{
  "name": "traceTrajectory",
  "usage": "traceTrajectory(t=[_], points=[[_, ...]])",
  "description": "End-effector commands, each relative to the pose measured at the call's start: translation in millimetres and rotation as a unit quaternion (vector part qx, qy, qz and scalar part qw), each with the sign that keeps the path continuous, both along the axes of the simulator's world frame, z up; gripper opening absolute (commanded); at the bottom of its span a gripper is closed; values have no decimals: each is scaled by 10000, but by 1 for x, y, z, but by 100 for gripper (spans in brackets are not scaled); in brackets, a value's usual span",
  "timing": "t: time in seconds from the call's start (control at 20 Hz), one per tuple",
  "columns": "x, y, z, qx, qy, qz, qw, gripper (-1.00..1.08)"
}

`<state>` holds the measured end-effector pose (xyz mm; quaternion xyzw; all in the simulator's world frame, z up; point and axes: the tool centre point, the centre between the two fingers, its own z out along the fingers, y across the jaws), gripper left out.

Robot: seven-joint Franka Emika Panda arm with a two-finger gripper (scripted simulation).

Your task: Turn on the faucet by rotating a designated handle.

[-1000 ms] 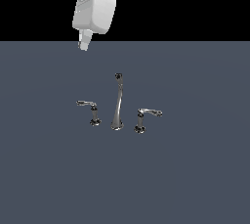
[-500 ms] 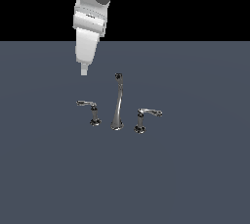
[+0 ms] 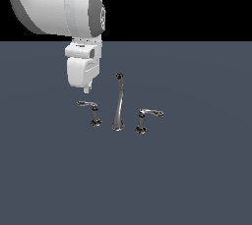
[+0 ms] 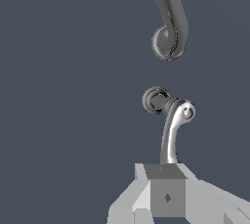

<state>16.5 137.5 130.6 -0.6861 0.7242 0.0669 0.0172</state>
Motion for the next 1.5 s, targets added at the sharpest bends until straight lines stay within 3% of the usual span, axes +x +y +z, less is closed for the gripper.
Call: traceTrajectory(t=[0.0,0.55,0.95,1.45], points=[[5,1,-13,-173,-50,-291,9994,-100],[17,2,-43,-602,-251,-957,9933,-100],[18,2,-45,-632,-269,-999,9926,-100],[-12,27,-45,-633,-270,-1002,9926,-100]])
